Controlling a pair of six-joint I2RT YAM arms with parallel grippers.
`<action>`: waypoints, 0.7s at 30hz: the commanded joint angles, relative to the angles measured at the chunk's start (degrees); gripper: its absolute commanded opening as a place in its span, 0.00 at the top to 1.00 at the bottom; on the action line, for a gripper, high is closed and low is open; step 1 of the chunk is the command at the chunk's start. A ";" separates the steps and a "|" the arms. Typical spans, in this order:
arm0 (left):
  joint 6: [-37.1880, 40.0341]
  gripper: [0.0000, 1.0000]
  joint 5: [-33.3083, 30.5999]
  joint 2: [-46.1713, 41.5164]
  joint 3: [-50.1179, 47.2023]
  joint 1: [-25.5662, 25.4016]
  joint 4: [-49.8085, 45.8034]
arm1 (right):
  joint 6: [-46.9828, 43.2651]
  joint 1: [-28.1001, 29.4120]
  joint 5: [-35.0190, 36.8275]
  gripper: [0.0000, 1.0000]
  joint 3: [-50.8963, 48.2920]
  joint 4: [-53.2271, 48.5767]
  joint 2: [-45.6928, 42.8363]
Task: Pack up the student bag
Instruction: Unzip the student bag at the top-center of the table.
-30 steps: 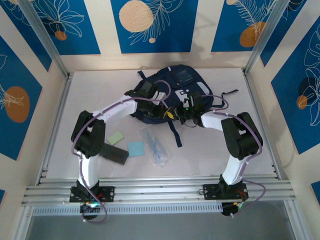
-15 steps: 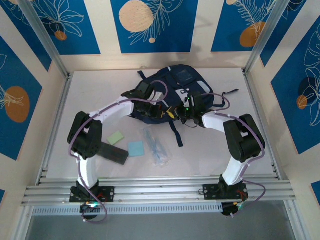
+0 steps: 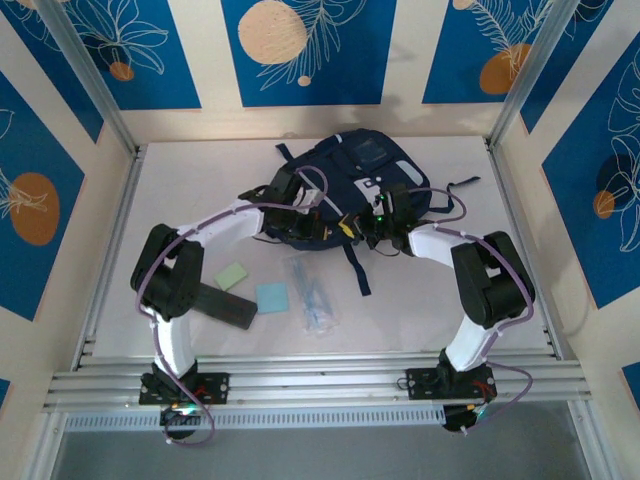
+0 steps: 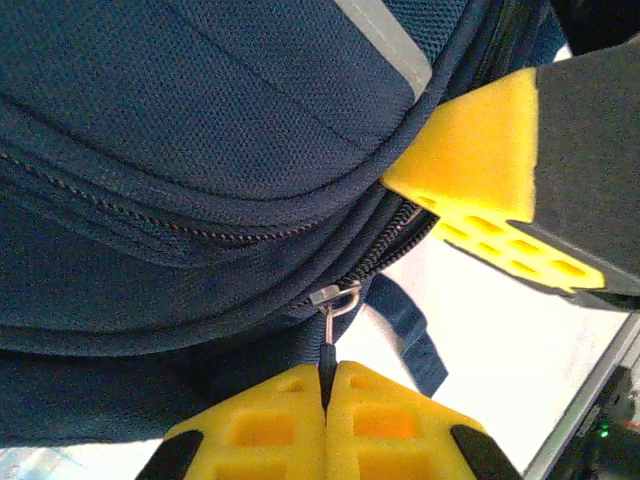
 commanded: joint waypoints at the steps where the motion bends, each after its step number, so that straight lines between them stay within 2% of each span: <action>1: -3.13 1.00 0.49 0.91 -0.22 -0.56 -1.61 | 2.81 -0.13 5.26 1.00 1.08 3.81 1.75; 4: -0.95 1.00 -5.78 -0.04 -1.09 1.15 -3.73 | 2.78 -0.80 4.88 1.00 0.11 3.83 1.60; 9: -0.05 1.00 -10.75 -2.74 -5.45 8.06 -3.60 | 1.21 -2.77 6.03 1.00 -3.01 2.99 -0.98; 13: 1.93 1.00 -13.81 -3.08 -4.55 11.70 -4.40 | -1.08 -3.98 5.24 1.00 -3.33 1.28 -2.19; 21: 8.40 1.00 -20.25 -1.33 2.96 12.91 -3.90 | -8.58 -7.13 0.57 1.00 -2.48 -2.85 -4.06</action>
